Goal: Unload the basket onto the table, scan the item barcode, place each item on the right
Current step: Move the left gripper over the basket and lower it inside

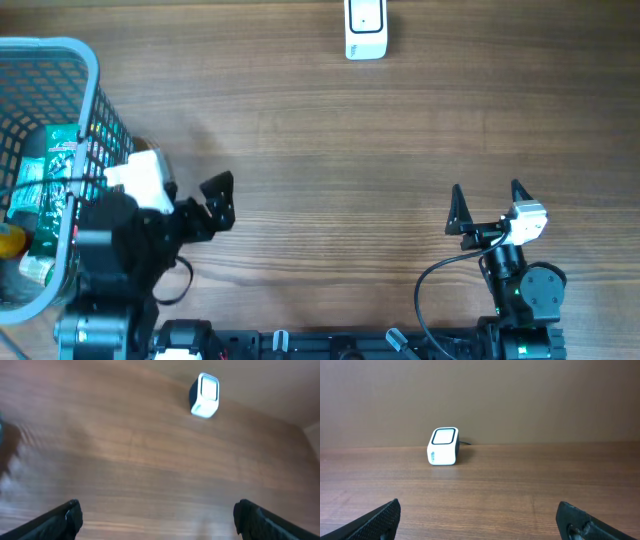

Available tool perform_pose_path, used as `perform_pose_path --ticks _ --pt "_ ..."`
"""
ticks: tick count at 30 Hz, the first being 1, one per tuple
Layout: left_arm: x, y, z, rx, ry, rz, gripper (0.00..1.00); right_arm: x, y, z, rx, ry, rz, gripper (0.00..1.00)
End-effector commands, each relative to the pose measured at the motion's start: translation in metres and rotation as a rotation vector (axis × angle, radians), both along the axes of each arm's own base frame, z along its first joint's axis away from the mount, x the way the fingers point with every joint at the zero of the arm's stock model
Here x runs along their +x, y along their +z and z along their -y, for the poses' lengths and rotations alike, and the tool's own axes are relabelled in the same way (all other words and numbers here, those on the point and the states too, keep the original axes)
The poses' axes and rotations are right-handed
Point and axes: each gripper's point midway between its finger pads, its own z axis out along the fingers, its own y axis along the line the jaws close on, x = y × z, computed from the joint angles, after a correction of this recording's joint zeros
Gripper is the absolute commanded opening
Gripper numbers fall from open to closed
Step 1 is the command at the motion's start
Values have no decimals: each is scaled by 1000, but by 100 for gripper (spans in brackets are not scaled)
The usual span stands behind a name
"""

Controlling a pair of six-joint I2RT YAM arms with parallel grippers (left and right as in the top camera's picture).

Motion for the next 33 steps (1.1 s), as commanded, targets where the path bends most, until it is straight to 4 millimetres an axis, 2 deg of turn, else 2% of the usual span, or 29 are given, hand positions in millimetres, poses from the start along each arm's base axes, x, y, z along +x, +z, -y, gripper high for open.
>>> perform_pose_path --ticks 1,5,7,11,14,17,19,22,24,26,29,33 --pt "2 -10 13 -54 -63 -91 100 0 0 3 -11 -17 0 100" --pt "7 -10 16 -59 -76 -94 100 0 0 3 -11 -18 0 100" --pt "9 -6 10 -40 -42 -97 100 0 0 3 -11 -17 0 100" --pt "16 17 -9 25 52 -101 100 0 0 3 -11 -18 1 100" --pt "25 48 -28 79 149 -89 100 0 0 3 -11 -17 0 100" --pt "30 87 -73 115 413 -96 100 0 0 3 -11 -17 0 100" --pt "31 108 -98 114 529 -102 100 0 0 3 -10 -18 0 100" --pt "25 122 -149 75 766 -139 100 0 0 3 -11 -17 0 100" --pt "11 111 -183 25 928 -202 100 0 0 3 -11 -17 0 100" --pt "-11 87 -214 -19 1070 -328 100 0 0 3 -11 -18 0 100" --pt "-31 58 -238 -140 1169 -464 100 0 0 3 -11 -17 0 100" --pt "-48 33 -271 -243 1281 -551 100 0 0 3 -11 -17 0 100"
